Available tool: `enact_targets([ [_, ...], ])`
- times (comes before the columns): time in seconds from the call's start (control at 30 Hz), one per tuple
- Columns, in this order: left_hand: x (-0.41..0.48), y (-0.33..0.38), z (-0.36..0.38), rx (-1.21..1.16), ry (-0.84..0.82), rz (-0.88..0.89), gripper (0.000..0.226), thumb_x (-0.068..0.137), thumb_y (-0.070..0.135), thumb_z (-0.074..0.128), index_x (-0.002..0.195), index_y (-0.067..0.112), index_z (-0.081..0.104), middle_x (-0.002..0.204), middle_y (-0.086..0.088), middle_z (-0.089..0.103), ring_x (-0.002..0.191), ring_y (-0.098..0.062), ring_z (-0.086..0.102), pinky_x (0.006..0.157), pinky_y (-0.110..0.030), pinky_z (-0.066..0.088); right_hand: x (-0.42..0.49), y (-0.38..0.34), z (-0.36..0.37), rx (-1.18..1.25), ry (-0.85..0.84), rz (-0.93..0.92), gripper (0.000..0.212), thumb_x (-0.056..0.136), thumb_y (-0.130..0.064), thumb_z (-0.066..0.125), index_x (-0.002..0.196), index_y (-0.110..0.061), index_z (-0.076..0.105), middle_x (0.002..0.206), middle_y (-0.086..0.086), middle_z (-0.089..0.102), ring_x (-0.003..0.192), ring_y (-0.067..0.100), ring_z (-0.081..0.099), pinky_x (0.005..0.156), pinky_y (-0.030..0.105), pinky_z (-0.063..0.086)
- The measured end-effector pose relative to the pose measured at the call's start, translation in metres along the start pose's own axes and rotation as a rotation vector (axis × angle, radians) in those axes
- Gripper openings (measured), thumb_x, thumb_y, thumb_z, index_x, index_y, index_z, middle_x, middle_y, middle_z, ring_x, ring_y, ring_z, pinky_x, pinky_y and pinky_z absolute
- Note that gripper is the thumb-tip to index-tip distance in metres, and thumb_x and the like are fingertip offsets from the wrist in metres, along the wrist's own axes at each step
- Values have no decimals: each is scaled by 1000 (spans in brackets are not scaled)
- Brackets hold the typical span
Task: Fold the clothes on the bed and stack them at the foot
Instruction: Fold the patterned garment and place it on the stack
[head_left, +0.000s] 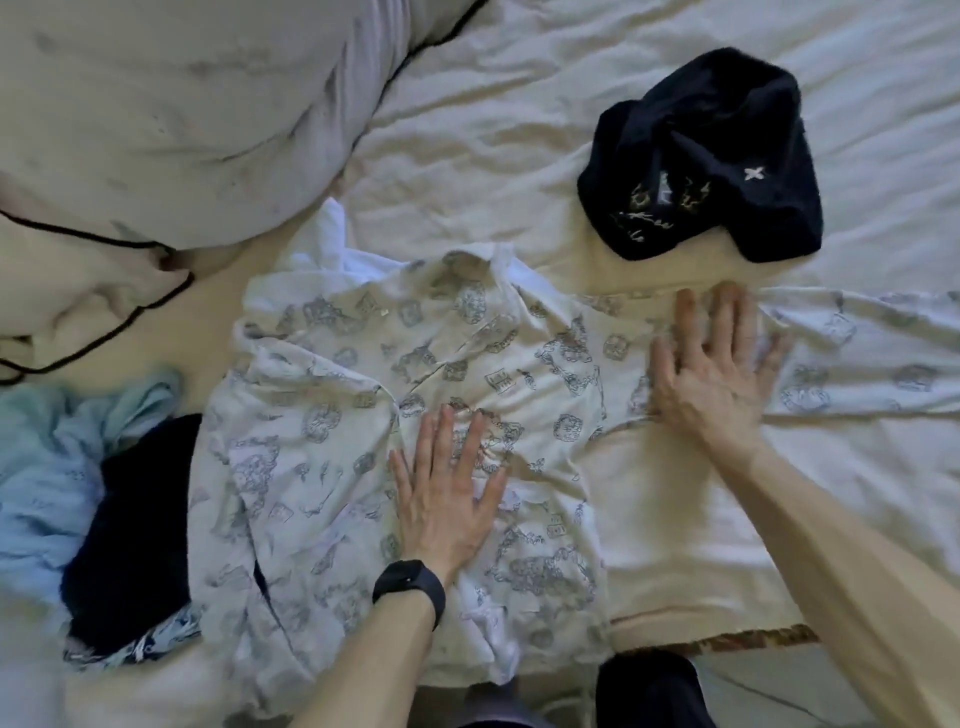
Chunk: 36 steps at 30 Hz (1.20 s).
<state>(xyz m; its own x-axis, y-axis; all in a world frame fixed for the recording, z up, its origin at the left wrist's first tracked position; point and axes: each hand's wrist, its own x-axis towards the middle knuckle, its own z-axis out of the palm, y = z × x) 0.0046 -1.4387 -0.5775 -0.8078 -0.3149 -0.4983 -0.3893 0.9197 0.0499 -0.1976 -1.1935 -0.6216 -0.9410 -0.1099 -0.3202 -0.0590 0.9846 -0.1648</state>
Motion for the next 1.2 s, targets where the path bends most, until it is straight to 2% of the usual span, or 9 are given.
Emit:
enact_targets([
  [0.17, -37, -26, 7, -158, 10, -94, 68, 97, 71, 6, 156, 43, -15, 164, 11, -27, 151, -14, -25, 117, -48, -22, -65, -42, -14, 76, -23, -51, 74, 98, -60, 25, 164, -30, 7, 171, 6, -11, 157, 20, -14, 123, 53, -11],
  [0.27, -86, -54, 21, -232, 14, -270, 73, 95, 69, 7, 158, 38, -10, 167, 5, -19, 154, -19, -16, 122, -50, -14, -143, -76, -2, 228, -115, -140, 75, 100, -52, 46, 163, -23, 17, 170, 9, 8, 157, 24, 6, 126, 47, 4],
  [0.37, -147, -91, 36, -394, 74, -524, 76, 96, 67, 21, 161, 27, 15, 169, -1, 8, 155, -24, 9, 123, -55, 7, -221, -93, 23, 467, -216, 30, 71, 99, -35, 60, 157, -13, 27, 155, 13, 36, 143, 28, 32, 118, 50, 30],
  [0.47, -204, -134, 58, -415, 48, -610, 77, 95, 61, 45, 158, 21, 27, 165, -5, 19, 151, -29, 19, 120, -57, 15, -284, -91, 46, 526, -249, 263, 68, 93, -39, 67, 148, -14, 36, 138, 12, 48, 127, 32, 47, 104, 48, 41],
  [0.63, -260, -180, 91, -290, 47, -390, 85, 74, 48, 83, 144, 14, 47, 149, -15, 39, 140, -39, 35, 112, -63, 30, -336, -64, 69, 638, -388, 517, 64, 80, -43, 83, 129, -22, 48, 121, 1, 63, 114, 28, 60, 87, 38, 44],
  [0.77, -272, -182, 113, -104, 43, -124, 100, 61, 50, 91, 141, 21, 39, 160, -21, 29, 147, -48, 23, 111, -72, 18, -353, -47, 77, 508, -465, 433, 53, 81, -39, 84, 116, -24, 47, 105, -2, 59, 96, 23, 54, 79, 34, 39],
  [0.9, -265, -178, 136, -24, 60, -120, 97, 61, 52, 90, 140, 15, 47, 163, -24, 18, 148, -52, 13, 112, -76, 11, -350, -36, 77, 493, -350, 449, 32, 92, -37, 70, 111, -14, 63, 102, 7, 68, 102, 34, 62, 79, 36, 40],
  [1.0, -257, -181, 151, 59, 44, -157, 84, 70, 43, 87, 141, 17, 52, 165, -23, 10, 149, -52, 8, 115, -73, 10, -354, -24, 71, 413, -289, 337, 25, 94, -38, 65, 102, -14, 60, 90, 7, 65, 88, 32, 57, 73, 37, 39],
  [1.2, -257, -220, 157, 45, 284, -31, 21, 80, 4, 73, 100, 11, 68, 149, -14, 46, 138, -40, 41, 110, -59, 31, -362, 16, 60, 355, -131, 269, 19, 100, -39, 55, 104, -21, 58, 90, 12, 70, 86, 34, 67, 79, 46, 54],
])
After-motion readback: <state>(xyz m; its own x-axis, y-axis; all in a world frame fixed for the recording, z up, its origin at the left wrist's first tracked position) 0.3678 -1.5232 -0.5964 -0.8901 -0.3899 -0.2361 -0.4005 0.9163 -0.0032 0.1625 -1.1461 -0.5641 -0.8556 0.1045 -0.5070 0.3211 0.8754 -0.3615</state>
